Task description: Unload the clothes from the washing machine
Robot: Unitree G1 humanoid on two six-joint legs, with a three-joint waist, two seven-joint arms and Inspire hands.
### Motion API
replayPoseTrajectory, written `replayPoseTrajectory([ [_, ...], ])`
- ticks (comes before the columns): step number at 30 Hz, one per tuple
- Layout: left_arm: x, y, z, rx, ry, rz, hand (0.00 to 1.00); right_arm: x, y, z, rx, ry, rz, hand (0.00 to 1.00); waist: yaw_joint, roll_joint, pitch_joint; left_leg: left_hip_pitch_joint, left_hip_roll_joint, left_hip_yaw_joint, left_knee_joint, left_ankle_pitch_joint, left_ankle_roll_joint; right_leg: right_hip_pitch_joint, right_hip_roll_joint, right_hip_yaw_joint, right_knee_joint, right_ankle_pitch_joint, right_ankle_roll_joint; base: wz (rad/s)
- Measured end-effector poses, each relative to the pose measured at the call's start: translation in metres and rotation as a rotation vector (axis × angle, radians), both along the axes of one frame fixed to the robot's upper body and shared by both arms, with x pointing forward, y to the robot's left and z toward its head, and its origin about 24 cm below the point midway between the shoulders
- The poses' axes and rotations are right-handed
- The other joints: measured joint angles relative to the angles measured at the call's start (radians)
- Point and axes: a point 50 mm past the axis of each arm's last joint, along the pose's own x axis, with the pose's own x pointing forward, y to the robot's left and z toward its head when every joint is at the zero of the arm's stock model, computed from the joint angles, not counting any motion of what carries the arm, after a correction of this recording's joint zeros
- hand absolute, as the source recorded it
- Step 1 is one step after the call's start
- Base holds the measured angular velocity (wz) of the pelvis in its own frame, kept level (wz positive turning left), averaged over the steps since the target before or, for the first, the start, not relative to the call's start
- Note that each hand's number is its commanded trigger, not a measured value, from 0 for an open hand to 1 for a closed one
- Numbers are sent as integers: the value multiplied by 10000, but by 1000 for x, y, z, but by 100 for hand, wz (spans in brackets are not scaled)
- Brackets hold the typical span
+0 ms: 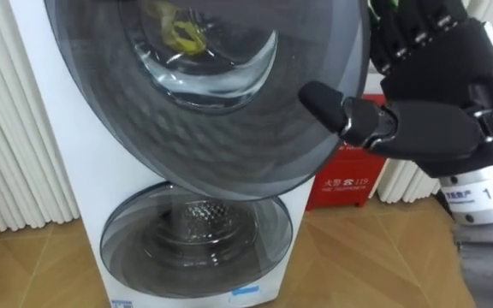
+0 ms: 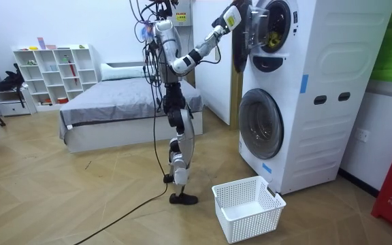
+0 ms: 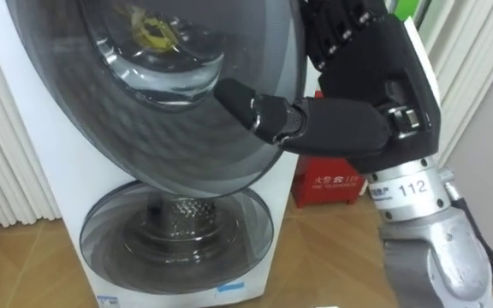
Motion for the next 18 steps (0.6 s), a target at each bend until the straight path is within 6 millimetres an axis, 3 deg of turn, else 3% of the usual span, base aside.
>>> replayPoseTrajectory([
  [5,0,4,1,98,-11,-22,0,-3,23,2,417,-237,1953,0,321,-225,-74,-38,79,-6,16,213,-133,35,6,-421,5,-93,-227,29],
  [8,7,3,3,55,-272,-86,0,-6,45,2,713,-227,3658,0,833,-360,-41,-121,182,-21,13,255,-213,46,81,-621,-26,-67,-375,19],
  [14,11,3,4,-11,-505,-27,0,-10,82,-9,-656,252,6652,0,1403,-442,9,-248,124,-272,-13,260,-261,99,55,-823,-135,-98,-317,21],
  [18,9,6,5,-8,-580,225,0,-16,90,-17,-1470,416,7563,0,1628,-457,57,-335,56,-400,-21,251,-241,219,-1,-959,-193,-86,-256,14],
])
